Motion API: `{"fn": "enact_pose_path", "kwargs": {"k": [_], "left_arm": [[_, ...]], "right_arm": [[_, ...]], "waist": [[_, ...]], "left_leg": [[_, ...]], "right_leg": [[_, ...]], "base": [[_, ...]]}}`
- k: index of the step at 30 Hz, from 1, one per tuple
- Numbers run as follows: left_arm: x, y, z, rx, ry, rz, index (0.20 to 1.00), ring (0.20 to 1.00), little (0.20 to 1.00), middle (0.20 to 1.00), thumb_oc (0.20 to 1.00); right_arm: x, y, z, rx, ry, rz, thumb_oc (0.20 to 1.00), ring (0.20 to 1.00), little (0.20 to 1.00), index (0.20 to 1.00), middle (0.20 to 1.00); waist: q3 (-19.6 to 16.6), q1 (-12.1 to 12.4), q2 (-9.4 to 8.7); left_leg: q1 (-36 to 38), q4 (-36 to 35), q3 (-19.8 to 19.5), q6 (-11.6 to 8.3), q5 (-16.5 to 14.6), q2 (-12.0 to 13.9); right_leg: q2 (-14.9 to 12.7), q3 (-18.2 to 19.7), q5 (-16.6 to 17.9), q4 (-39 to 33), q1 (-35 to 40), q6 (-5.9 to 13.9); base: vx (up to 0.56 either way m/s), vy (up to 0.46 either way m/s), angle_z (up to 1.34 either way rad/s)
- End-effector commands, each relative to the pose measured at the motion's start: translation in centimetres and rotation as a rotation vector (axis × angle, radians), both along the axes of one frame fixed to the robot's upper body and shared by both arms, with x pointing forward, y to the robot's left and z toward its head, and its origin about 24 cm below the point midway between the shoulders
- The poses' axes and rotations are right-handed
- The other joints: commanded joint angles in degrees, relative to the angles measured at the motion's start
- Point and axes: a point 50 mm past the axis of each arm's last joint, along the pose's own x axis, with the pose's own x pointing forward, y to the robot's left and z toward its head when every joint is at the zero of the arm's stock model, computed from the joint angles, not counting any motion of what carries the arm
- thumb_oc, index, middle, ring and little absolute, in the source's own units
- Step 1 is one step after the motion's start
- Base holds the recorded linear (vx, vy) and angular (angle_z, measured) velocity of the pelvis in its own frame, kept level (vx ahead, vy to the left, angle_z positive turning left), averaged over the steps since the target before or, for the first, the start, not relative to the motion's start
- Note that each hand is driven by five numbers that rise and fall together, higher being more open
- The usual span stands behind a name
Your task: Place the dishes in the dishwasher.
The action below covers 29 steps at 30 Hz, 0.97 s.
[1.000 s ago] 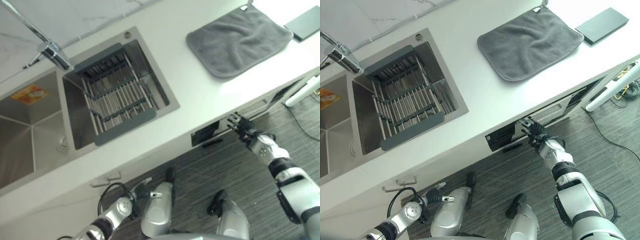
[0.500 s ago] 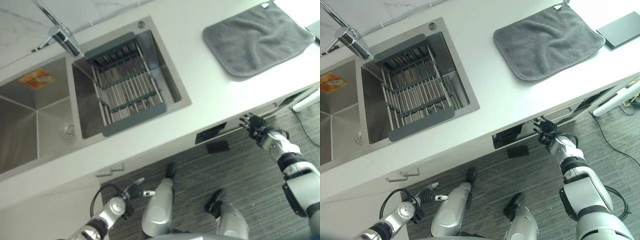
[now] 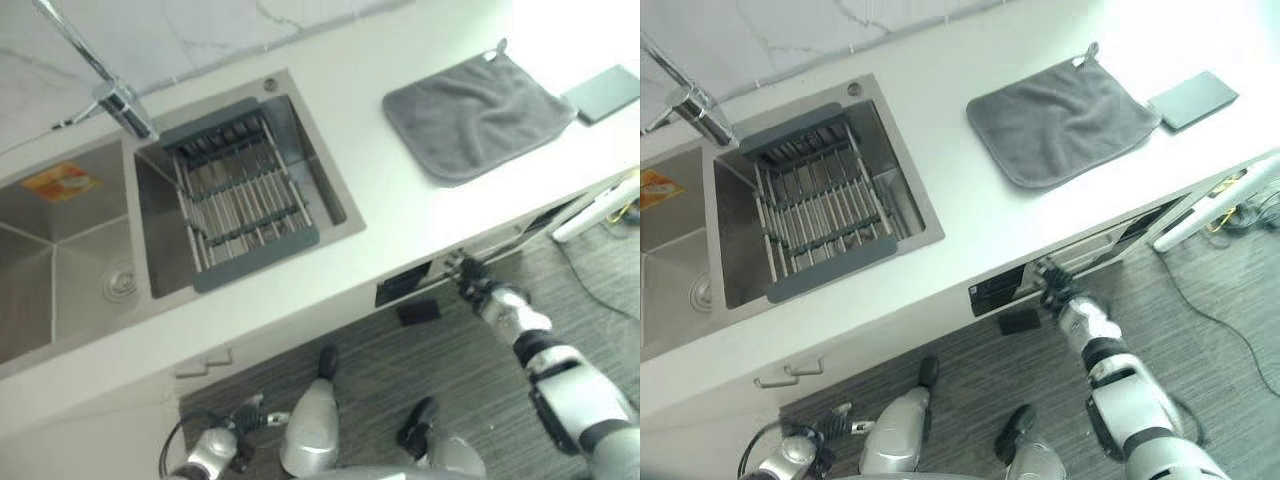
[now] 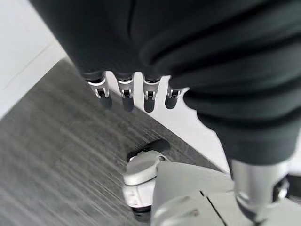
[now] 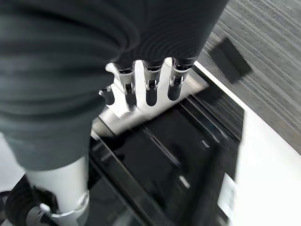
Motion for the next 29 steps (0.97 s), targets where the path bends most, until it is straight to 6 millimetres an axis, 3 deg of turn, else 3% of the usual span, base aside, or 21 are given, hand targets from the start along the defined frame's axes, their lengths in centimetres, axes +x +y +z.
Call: {"fn": "enact_pose_path", "kwargs": {"k": [1,3,6,7,10,12,14,15,17,18,22,24,29], "left_arm": [[-0.6,0.2,-0.3,-0.033,0.05,0.014,1.0,1.0,1.0,1.0,1.0],[-2.1,-0.2,-0.8,-0.084,0.124,0.061,1.0,1.0,1.0,1.0,1.0],[-3.4,-0.8,-1.2,-0.138,0.166,0.102,1.0,1.0,1.0,1.0,1.0],[-4.3,-1.2,-1.4,-0.159,0.188,0.125,1.0,1.0,1.0,1.0,1.0],[-5.1,-1.4,-1.6,-0.182,0.21,0.154,1.0,1.0,1.0,1.0,1.0],[-5.5,-1.1,-1.6,-0.193,0.246,0.159,1.0,1.0,1.0,1.0,1.0],[-5.6,-1.1,-1.6,-0.196,0.257,0.146,1.0,1.0,1.0,1.0,1.0],[-5.6,-1.1,-1.6,-0.197,0.26,0.145,1.0,1.0,1.0,1.0,1.0],[-5.4,-1.1,-1.6,-0.201,0.262,0.143,1.0,1.0,1.0,1.0,1.0],[-5.0,-1.0,-1.5,-0.198,0.266,0.156,1.0,1.0,1.0,1.0,1.0],[-4.5,-0.8,-1.5,-0.136,0.282,0.073,1.0,1.0,1.0,1.0,1.0],[-4.5,-0.7,-1.5,-0.093,0.288,0.02,1.0,1.0,1.0,1.0,1.0],[-4.0,1.2,-1.1,-0.052,0.313,0.104,1.0,1.0,1.0,1.0,1.0]], "right_arm": [[2.3,2.5,2.9,0.042,-0.163,0.046,1.0,1.0,1.0,1.0,1.0],[-0.2,1.4,-0.2,0.05,-0.081,0.008,1.0,1.0,1.0,1.0,1.0],[-2.5,0.2,-2.3,0.038,-0.022,-0.023,1.0,1.0,1.0,1.0,1.0],[-4.7,-0.9,-4.1,0.022,0.026,-0.041,1.0,1.0,1.0,1.0,1.0],[-7.2,-2.0,-5.8,0.003,0.086,-0.055,1.0,1.0,1.0,1.0,1.0],[-10.4,-3.1,-7.8,-0.055,0.189,-0.061,1.0,1.0,1.0,1.0,1.0],[-12.2,-3.7,-8.7,-0.048,0.252,-0.083,1.0,1.0,1.0,1.0,1.0],[-12.5,-3.8,-8.9,-0.046,0.261,-0.084,1.0,1.0,1.0,1.0,1.0],[-13.3,-4.1,-9.3,-0.046,0.288,-0.087,1.0,1.0,1.0,1.0,1.0],[-14.9,-4.4,-10.0,-0.057,0.353,-0.09,1.0,1.0,1.0,1.0,1.0],[-17.8,-4.4,-11.3,-0.051,0.469,-0.078,1.0,1.0,1.0,1.0,1.0],[-18.4,-4.3,-11.6,-0.056,0.497,-0.054,1.0,1.0,1.0,1.0,1.0],[-20.8,-3.7,-12.6,-0.099,0.596,0.033,1.0,1.0,1.0,1.0,1.0]], "waist": [[-1.48,0.44,-3.38],[-3.49,-0.77,-3.58],[-5.0,-1.65,-3.56],[-6.44,-2.46,-3.52],[-7.89,-3.47,-3.58],[-9.45,-5.23,-3.74],[-10.11,-6.21,-3.87],[-10.39,-6.34,-3.92],[-10.62,-6.86,-4.0],[-11.34,-7.87,-4.14],[-12.24,-9.6,-4.23],[-12.42,-10.08,-4.17],[-13.19,-12.57,-3.26]], "left_leg": [[-0.7,-3.75,6.08,-0.06,3.23,-1.26],[0.15,-3.82,7.27,-0.44,3.2,-0.79],[1.25,-3.82,8.04,-0.52,2.82,-0.47],[2.44,-3.82,8.64,-0.57,2.35,-0.29],[3.74,-3.82,9.23,-0.66,1.82,-0.11],[5.27,-3.82,10.16,-0.72,1.17,0.09],[5.65,-3.82,11.04,-0.11,1.74,0.08],[6.32,-3.82,10.56,-0.63,0.65,0.16],[6.25,-3.82,11.14,-0.01,1.36,0.06],[7.21,-3.82,11.28,0.1,0.82,0.04],[8.92,-3.82,11.59,0.26,-0.06,0.18],[9.27,-3.82,11.67,0.22,-0.13,0.23],[10.63,-3.82,12.68,0.01,-0.46,0.47]], "right_leg": [[-3.0,1.5,6.89,-7.75,6.63,3.77],[-2.81,1.36,7.86,-9.75,7.52,4.11],[-2.84,1.26,8.75,-11.16,7.91,4.42],[-2.87,1.25,9.55,-12.4,8.27,4.72],[-2.87,1.37,10.33,-13.53,8.63,4.94],[-2.74,1.83,10.87,-14.46,9.23,4.96],[-2.84,1.53,11.48,-14.36,9.12,4.36],[-2.65,2.27,10.75,-14.5,9.72,4.93],[-2.79,1.85,11.42,-14.45,9.41,4.38],[-2.57,2.52,11.33,-14.51,9.73,4.28],[-2.0,4.2,11.02,-14.62,10.35,3.95],[-1.84,4.8,11.08,-14.73,10.4,3.94],[-1.33,7.15,10.78,-14.86,10.57,3.77]], "base": [[0.03,-0.003,-0.05],[0.04,0.007,-0.04],[0.04,0.016,-0.17],[0.07,0.025,-0.21],[0.04,-0.005,-0.09],[0.0,-0.028,-0.24],[-0.03,-0.021,-0.15],[-0.07,-0.02,-0.07],[-0.04,-0.024,-0.09],[-0.01,-0.043,-0.14],[-0.02,-0.045,-0.14],[-0.01,-0.029,-0.1],[0.0,-0.008,-0.19]]}}
